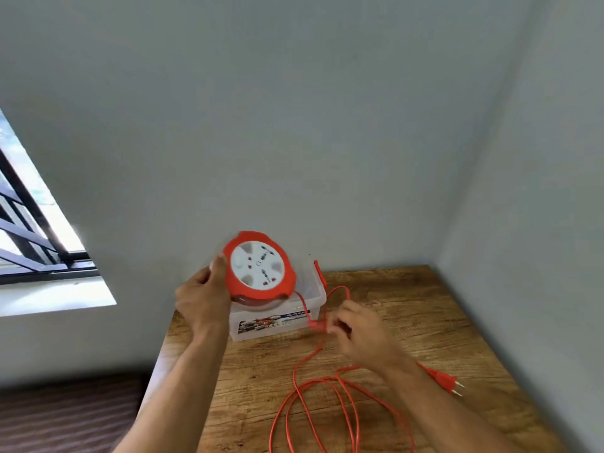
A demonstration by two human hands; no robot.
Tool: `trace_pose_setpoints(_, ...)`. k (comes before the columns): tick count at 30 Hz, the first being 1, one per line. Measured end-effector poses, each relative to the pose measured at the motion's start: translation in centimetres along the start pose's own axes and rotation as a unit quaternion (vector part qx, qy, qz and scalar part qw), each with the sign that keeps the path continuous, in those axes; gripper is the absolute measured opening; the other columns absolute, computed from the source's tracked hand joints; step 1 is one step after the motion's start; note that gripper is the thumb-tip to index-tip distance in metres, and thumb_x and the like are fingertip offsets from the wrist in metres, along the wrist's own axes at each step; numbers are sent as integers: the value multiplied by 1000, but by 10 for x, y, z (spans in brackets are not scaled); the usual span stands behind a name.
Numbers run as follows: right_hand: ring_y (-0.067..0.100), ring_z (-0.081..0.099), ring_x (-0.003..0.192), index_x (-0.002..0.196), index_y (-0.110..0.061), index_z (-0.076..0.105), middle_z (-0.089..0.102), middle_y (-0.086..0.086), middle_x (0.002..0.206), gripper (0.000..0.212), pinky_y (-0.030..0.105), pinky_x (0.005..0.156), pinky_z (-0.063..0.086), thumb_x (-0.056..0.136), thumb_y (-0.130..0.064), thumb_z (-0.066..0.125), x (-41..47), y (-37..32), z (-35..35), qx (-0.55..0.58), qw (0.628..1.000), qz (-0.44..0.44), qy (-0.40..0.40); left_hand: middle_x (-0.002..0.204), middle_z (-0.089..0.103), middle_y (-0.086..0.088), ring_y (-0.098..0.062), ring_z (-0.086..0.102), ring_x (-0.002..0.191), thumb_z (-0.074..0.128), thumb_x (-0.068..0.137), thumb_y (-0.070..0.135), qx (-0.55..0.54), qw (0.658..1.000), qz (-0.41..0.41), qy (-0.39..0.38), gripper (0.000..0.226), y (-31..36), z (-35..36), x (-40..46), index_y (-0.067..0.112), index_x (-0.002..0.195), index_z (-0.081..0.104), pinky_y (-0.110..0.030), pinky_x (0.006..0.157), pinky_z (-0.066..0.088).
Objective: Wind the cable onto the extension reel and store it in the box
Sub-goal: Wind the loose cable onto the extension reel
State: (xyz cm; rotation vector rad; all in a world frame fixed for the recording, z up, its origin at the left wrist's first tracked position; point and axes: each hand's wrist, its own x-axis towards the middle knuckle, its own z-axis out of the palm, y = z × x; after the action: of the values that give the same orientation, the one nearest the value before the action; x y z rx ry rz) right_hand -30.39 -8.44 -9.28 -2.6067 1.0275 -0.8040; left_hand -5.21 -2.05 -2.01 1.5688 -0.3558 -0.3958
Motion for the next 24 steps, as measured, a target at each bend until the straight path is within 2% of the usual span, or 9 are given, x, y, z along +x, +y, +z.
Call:
trace_pose_setpoints(2,9,58,74,78,-22,65,58,-12,83,5,21,67,46,80,-23,60,-16,19,-3,-61,997,-14,-54,79,71,-4,-29,71,84,68,91,53,-27,996,-36,74,34,2,-8,10,21,81,75,-40,83,59)
trace_pose_setpoints(6,8,65,87,73,-33,63,69,-14,87,21,21,77,49,81,-14,59,-27,43,-6,-103,944,215,-230,94,72,-8,-25,67,87,72,88,56,-69,988,-82,115,39,-6,-23,25,17,87,69,-39,87,58)
trace_pose_setpoints(8,4,65,78,83,-34,72,72,-14,91,32,20,75,52,83,-7,55,-16,37,-7,-32,945,263,-191,91,72,-9,-25,68,85,75,87,54,-63,991,-76,91,40,-13,-25,26,14,85,71,-38,85,58)
trace_pose_setpoints(9,1,62,74,91,-32,73,71,-12,96,34,21,71,52,86,-5,54,-7,27,-9,-8,960,241,-144,89,72,-9,-25,68,84,76,88,50,-62,993,-76,65,38,-16,-24,24,13,85,72,-39,85,59)
trace_pose_setpoints(11,5,63,77,103,-29,70,66,-9,108,29,27,73,54,90,-9,54,12,-3,-13,-2,993,109,-50,76,74,-4,-25,69,78,77,88,42,-37,997,-68,-8,33,-26,-21,22,12,75,73,-42,84,60)
trace_pose_setpoints(13,18,67,80,118,-33,62,56,-5,125,31,34,73,58,91,-18,56,32,-36,-18,-21,999,-28,-29,60,71,0,-25,66,68,77,86,41,12,994,-44,-98,37,-31,-18,16,12,62,74,-40,75,57)
trace_pose_setpoints(18,30,66,73,134,-43,51,45,10,140,58,36,50,55,85,-16,69,64,-65,-17,-176,940,-243,-160,79,75,-31,-42,69,64,75,91,44,113,952,20,-282,39,-33,-20,0,9,73,83,-49,70,59)
trace_pose_setpoints(20,32,65,78,139,-48,39,39,12,143,60,37,51,56,92,-18,63,63,-60,-17,-202,914,-293,-193,79,77,-27,-48,74,74,75,91,45,140,944,24,-299,39,-30,-25,-1,9,77,83,-54,76,62)
trace_pose_setpoints(24,33,66,85,148,-49,24,35,15,144,71,38,59,58,94,-24,63,56,-59,-16,-245,877,-345,-228,79,83,-8,-26,81,75,72,93,41,193,916,18,-352,30,-22,-31,-1,16,84,85,-45,82,66)
